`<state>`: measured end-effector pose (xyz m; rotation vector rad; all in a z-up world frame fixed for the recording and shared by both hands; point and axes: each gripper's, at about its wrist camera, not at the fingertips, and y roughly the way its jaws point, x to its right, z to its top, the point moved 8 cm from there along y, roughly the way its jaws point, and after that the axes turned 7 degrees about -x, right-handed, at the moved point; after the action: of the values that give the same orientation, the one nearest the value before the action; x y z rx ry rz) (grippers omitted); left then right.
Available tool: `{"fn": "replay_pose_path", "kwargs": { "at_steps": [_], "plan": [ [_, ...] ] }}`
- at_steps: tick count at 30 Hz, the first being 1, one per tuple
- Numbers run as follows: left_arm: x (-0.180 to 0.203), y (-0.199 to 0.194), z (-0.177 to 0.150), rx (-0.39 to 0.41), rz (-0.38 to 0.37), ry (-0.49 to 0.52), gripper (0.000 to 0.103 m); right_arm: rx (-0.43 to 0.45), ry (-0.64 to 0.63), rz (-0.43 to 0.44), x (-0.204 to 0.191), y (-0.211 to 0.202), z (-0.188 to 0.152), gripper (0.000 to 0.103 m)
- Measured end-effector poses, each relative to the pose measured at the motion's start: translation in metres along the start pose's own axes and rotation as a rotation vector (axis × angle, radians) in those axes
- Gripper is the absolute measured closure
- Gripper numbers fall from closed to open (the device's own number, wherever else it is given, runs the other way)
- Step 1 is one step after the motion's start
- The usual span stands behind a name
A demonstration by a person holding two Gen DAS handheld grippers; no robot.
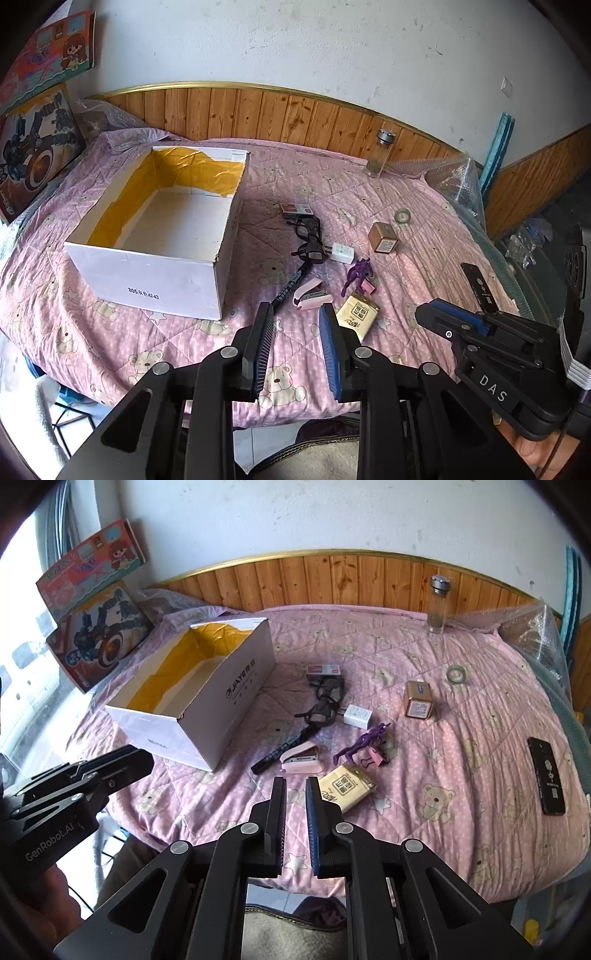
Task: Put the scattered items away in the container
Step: 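Move both tools toward the black marker and cream drink carton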
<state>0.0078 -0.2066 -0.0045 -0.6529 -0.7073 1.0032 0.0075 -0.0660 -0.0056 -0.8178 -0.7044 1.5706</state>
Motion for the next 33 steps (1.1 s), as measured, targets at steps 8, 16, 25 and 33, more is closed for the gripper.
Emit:
{"fn": "replay_pose_path", "kwargs": {
  "at_steps": [8, 16, 25, 33],
  "plan": [
    [0.001, 0.008, -0.007, -0.022, -0.038, 0.001, 0.093, -0.021, 0.003, 0.017, -0.006, 0.009, -0.01, 0.092],
    [-0.009, 0.02, -0.013, -0.052, 0.028, 0.001, 0.073, -0.015, 0.043, 0.035, -0.002, 0.017, -0.009, 0.052],
    [-0.011, 0.009, -0.004, -0.025, 0.05, 0.015, 0.042, -0.036, 0.084, 0.106, -0.007, 0.027, -0.005, 0.05],
    [-0.007, 0.025, 0.004, -0.045, 0.059, 0.038, 0.04, -0.081, 0.132, 0.113, 0.014, 0.053, -0.007, 0.048]
  ]
}}
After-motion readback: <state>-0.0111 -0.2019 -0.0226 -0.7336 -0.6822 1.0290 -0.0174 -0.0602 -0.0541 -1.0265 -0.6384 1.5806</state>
